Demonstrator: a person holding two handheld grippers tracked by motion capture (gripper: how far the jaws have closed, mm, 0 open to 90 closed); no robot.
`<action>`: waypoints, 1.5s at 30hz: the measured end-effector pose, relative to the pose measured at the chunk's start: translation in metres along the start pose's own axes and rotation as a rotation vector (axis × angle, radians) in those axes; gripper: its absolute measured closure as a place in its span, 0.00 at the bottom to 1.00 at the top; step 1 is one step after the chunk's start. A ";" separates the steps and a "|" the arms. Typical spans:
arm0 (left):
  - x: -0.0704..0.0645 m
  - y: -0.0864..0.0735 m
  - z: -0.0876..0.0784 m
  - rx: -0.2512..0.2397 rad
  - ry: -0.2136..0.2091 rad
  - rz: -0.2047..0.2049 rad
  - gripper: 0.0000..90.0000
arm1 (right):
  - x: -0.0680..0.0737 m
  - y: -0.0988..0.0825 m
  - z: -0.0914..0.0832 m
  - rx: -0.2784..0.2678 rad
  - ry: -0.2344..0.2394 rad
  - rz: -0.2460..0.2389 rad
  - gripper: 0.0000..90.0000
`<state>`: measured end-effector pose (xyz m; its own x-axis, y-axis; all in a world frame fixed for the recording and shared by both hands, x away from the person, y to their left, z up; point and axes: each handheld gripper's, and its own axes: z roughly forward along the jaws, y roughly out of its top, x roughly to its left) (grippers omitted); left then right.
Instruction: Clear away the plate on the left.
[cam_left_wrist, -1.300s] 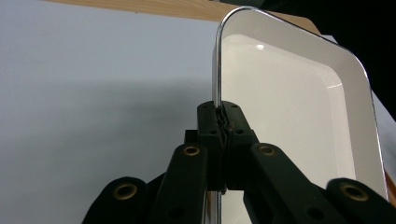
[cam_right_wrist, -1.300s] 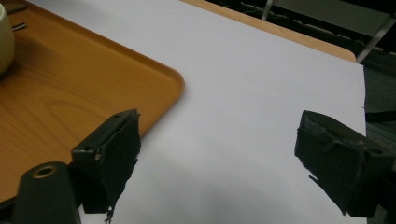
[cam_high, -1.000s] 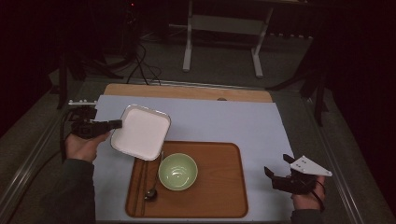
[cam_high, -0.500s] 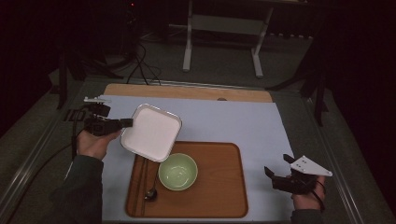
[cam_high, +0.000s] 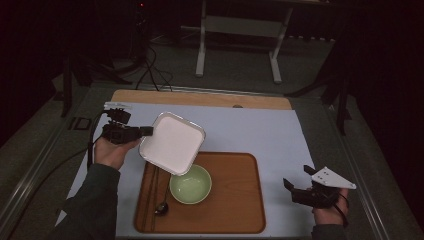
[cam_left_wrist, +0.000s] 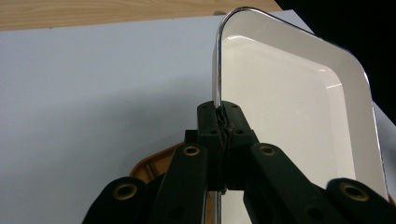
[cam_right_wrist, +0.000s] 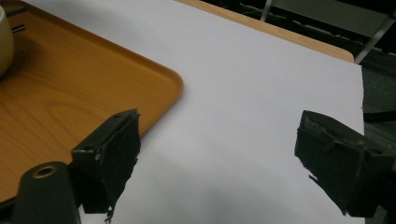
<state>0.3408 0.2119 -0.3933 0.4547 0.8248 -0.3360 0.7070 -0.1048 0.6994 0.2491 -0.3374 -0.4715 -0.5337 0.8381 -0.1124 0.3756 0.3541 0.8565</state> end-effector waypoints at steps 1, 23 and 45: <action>-0.001 0.001 0.001 0.003 -0.003 0.008 0.99 | 0.000 0.000 0.000 0.000 0.000 0.000 0.16; -0.032 0.019 0.024 0.024 -0.053 0.102 0.99 | 0.000 0.000 -0.001 -0.002 -0.001 -0.001 0.16; -0.071 0.043 0.054 0.048 -0.091 0.224 0.99 | -0.001 0.000 -0.001 -0.005 -0.001 0.002 0.16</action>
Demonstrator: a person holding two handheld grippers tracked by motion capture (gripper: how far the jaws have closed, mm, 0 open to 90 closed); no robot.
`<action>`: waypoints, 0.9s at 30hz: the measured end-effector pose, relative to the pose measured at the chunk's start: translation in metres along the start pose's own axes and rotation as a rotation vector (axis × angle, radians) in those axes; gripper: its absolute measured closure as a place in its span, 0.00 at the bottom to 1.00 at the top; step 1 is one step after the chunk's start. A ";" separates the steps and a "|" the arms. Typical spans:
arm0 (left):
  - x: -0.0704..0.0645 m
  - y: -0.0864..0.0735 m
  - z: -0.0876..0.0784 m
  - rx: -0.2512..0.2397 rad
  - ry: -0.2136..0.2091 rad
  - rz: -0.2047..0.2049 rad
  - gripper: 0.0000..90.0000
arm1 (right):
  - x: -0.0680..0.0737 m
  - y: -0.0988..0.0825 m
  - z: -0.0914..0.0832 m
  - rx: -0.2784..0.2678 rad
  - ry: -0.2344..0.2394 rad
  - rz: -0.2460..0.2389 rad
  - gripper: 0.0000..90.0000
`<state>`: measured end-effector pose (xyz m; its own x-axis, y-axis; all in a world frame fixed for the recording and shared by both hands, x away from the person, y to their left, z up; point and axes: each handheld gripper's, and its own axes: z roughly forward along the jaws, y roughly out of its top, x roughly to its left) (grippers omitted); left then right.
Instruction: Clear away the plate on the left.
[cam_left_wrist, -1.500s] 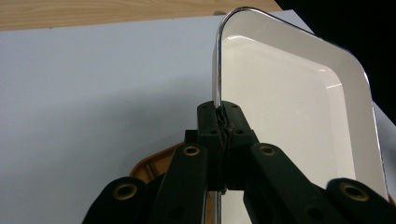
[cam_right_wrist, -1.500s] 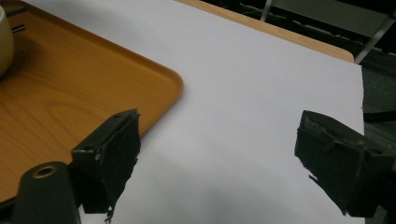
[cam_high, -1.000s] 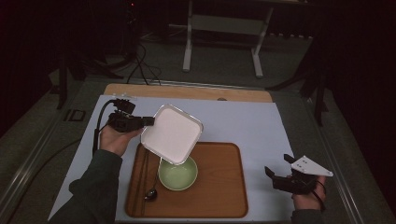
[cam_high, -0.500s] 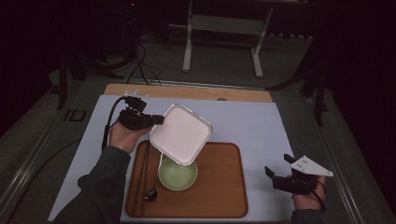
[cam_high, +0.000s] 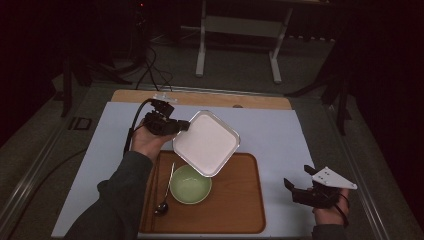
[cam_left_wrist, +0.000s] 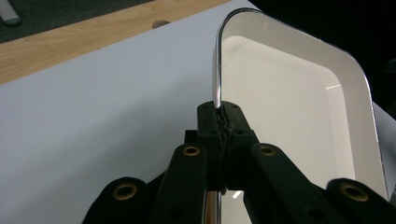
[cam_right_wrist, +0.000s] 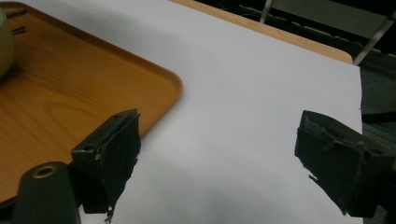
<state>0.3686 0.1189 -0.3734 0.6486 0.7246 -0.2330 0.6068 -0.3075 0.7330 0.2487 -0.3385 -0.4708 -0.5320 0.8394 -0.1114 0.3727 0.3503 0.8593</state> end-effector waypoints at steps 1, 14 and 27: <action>0.000 0.000 0.000 0.000 0.000 0.000 0.99 | 0.000 0.000 0.000 0.000 0.000 0.000 0.16; -0.016 0.014 0.024 0.016 -0.044 0.062 0.99 | 0.000 0.000 0.000 0.001 0.002 -0.001 0.16; -0.032 0.022 0.048 0.047 -0.059 0.129 0.99 | -0.001 0.000 0.000 -0.002 0.000 0.003 0.16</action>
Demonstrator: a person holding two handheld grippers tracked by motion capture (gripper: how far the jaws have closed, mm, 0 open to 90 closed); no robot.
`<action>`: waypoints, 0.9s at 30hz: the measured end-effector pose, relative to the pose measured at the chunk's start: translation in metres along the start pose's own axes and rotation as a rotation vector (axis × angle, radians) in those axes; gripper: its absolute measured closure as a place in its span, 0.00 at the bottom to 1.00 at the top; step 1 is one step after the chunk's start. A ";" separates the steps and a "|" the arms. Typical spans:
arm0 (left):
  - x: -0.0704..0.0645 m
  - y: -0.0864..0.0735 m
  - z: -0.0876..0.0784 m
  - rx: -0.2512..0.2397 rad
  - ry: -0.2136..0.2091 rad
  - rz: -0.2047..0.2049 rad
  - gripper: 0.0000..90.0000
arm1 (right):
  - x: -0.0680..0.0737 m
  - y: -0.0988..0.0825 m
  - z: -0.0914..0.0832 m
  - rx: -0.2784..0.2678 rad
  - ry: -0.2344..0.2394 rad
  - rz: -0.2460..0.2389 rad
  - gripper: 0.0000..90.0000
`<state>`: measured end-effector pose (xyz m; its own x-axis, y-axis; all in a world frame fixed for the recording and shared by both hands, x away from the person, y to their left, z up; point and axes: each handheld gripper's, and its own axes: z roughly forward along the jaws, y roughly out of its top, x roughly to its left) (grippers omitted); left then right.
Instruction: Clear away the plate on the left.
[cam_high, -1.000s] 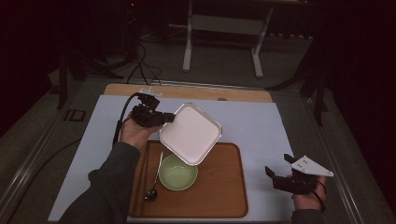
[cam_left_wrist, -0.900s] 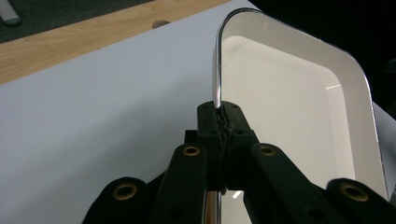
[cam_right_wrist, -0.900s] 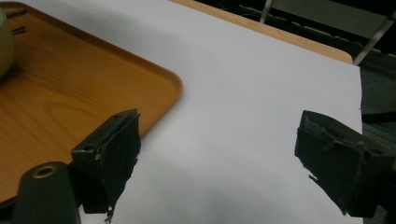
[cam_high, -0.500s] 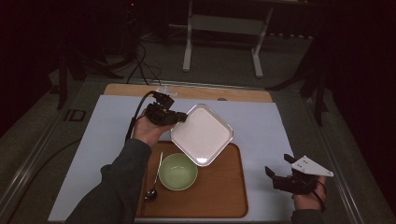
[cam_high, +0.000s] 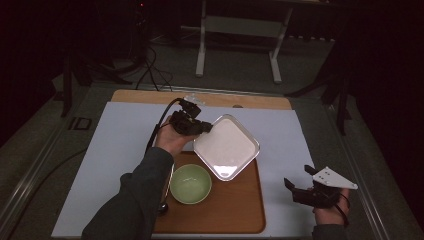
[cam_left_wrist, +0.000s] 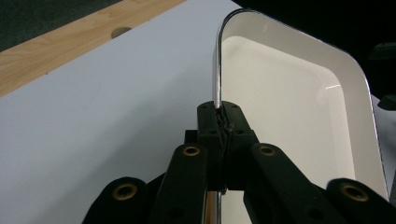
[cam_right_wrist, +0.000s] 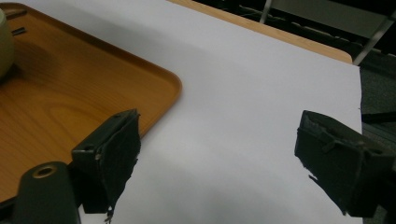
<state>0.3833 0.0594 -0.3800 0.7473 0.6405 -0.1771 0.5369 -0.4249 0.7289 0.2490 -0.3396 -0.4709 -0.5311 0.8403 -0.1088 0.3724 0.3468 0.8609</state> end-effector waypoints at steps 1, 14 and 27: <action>-0.001 0.001 0.001 0.004 0.001 0.002 0.99 | 0.000 0.000 0.000 0.000 0.000 0.000 0.16; -0.012 0.003 0.024 0.048 -0.002 0.043 0.99 | -0.003 0.000 -0.002 -0.010 -0.012 0.009 0.16; -0.028 0.000 0.045 0.117 -0.014 0.092 0.99 | -0.003 0.000 -0.002 -0.010 -0.013 0.009 0.16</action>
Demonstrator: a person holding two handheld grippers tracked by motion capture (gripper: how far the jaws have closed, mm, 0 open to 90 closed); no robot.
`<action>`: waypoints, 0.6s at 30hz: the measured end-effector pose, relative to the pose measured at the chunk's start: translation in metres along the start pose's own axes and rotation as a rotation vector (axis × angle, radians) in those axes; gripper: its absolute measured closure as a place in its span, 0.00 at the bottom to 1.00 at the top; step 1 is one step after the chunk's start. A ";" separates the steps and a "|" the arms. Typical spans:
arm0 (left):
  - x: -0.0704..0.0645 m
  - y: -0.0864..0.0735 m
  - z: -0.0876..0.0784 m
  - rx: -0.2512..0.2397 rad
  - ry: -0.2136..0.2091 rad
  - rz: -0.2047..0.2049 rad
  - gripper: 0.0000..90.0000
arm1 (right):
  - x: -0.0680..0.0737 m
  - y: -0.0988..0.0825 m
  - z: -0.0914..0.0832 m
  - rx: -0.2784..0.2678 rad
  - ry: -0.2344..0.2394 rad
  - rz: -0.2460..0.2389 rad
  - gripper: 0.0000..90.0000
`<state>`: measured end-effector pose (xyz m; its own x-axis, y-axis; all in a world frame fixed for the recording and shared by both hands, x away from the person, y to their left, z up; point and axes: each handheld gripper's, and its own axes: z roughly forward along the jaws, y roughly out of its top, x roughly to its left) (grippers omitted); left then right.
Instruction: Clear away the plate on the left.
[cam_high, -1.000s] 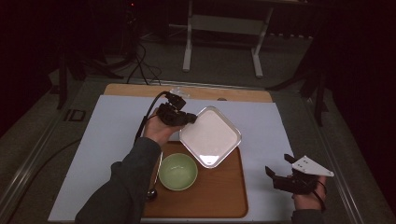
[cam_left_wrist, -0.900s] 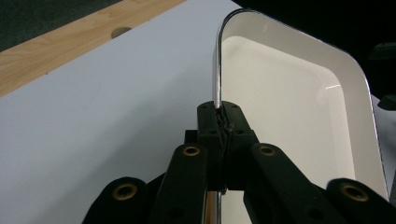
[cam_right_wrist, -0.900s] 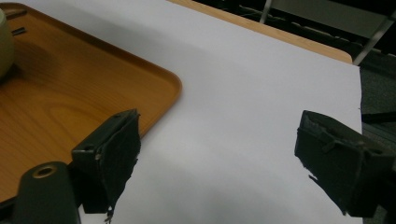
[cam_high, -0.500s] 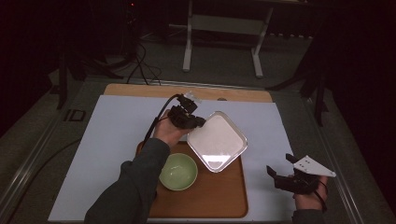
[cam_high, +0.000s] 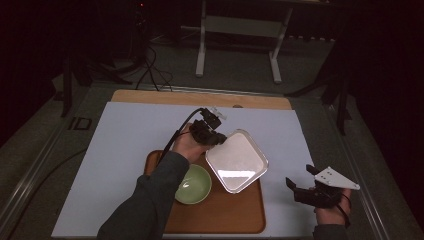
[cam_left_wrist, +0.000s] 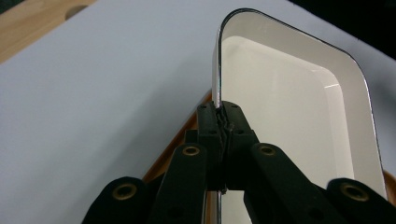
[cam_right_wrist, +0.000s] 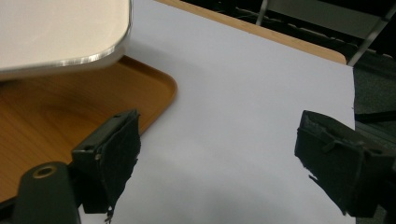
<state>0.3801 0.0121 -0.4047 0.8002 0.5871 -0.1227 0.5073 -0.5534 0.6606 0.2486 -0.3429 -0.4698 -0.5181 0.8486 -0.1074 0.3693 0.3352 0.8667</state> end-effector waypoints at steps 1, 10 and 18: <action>-0.001 0.000 0.002 0.009 0.000 0.009 0.99 | 0.000 0.000 0.000 0.000 0.000 0.000 0.16; -0.013 -0.003 0.017 0.069 -0.011 0.045 0.99 | 0.000 0.000 0.000 0.001 0.001 -0.001 0.16; -0.017 -0.006 0.023 0.129 -0.019 0.074 0.99 | 0.000 0.000 0.000 0.001 0.002 -0.003 0.16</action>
<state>0.3706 -0.0082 -0.4235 0.8423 0.5311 -0.0915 0.4823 -0.6671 0.5677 0.2484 -0.3431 -0.4697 -0.5204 0.8469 -0.1092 0.3689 0.3382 0.8657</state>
